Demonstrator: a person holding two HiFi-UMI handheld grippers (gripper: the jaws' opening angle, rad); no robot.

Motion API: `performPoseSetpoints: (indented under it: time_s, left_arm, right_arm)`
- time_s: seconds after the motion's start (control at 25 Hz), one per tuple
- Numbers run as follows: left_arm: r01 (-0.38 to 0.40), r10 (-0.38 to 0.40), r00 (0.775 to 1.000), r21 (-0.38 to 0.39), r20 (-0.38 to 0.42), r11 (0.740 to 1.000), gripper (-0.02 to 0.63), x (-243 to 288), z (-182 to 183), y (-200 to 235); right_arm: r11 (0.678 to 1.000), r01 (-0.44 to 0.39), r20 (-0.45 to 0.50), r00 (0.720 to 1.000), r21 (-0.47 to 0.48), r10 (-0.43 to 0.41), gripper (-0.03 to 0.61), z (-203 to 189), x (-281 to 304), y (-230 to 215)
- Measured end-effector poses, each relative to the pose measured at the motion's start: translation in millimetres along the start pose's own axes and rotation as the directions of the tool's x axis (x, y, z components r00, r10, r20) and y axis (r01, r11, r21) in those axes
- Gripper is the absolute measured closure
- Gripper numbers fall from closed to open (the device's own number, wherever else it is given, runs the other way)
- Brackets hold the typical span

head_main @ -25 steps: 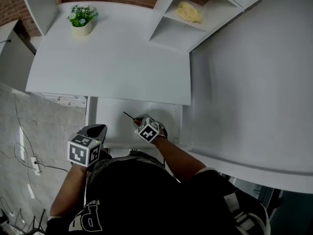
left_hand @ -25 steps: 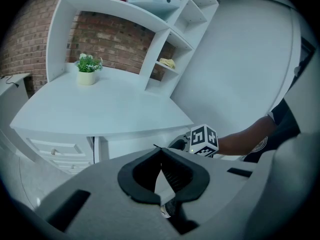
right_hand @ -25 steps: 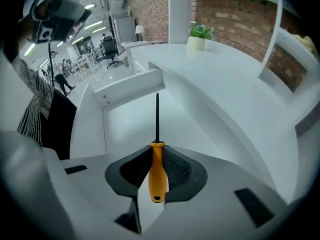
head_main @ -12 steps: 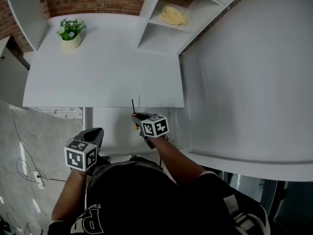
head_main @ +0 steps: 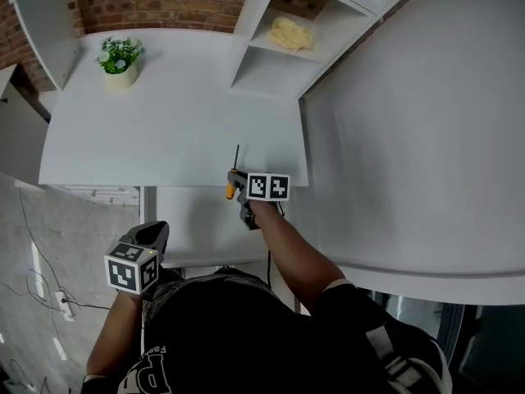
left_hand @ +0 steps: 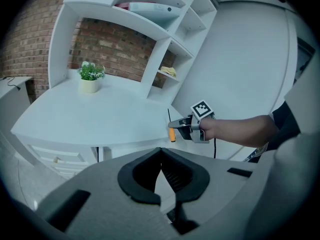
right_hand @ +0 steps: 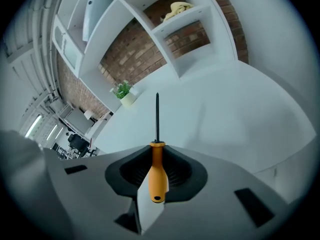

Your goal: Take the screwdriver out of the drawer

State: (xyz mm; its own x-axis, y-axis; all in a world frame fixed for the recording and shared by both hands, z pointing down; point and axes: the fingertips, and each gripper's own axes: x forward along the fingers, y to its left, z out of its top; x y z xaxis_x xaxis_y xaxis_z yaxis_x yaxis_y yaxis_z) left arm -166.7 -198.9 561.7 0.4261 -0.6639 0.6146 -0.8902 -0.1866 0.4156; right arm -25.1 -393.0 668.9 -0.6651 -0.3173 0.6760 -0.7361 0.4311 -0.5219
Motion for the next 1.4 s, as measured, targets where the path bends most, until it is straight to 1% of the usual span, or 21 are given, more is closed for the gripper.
performPoseSetpoints:
  time_s: [0.16, 0.24, 0.44, 0.72, 0.96, 1.24, 1.4]
  left_arm:
    - [-0.02, 0.02, 1.0, -0.015, 0.005, 1.0, 0.598, -9, -4, 9]
    - [-0.027, 0.028, 1.0, -0.023, 0.006, 0.999, 0.598, -11, -6, 10]
    - [-0.041, 0.041, 0.999, -0.036, 0.007, 0.999, 0.598, -16, -9, 15]
    - [-0.051, 0.052, 0.999, -0.059, 0.006, 0.997, 0.598, -17, -12, 24]
    - [-0.045, 0.045, 0.999, -0.063, 0.008, 0.997, 0.598, -15, -10, 24]
    - [-0.043, 0.043, 0.999, -0.068, 0.0, 0.997, 0.598, -16, -12, 27]
    - [-0.037, 0.037, 0.999, -0.061, 0.006, 0.997, 0.598, -15, -10, 24]
  right_arm:
    - [0.993, 0.022, 0.002, 1.0, 0.117, -0.022, 0.506, 16, 10, -17]
    - [0.989, 0.027, -0.001, 1.0, 0.143, -0.028, 0.506, 24, 14, -24]
    - [0.99, 0.06, -0.029, 0.998, 0.13, -0.056, 0.505, 41, 29, -35]
    - [0.983, 0.078, -0.073, 0.995, 0.165, -0.067, 0.502, 45, 49, -38]
    - [0.98, 0.116, -0.082, 0.991, 0.162, -0.103, 0.499, 43, 56, -42]
    - [0.981, 0.122, -0.075, 0.991, 0.15, -0.112, 0.495, 43, 57, -41]
    - [0.984, 0.126, -0.083, 0.99, 0.123, -0.117, 0.486, 42, 54, -41]
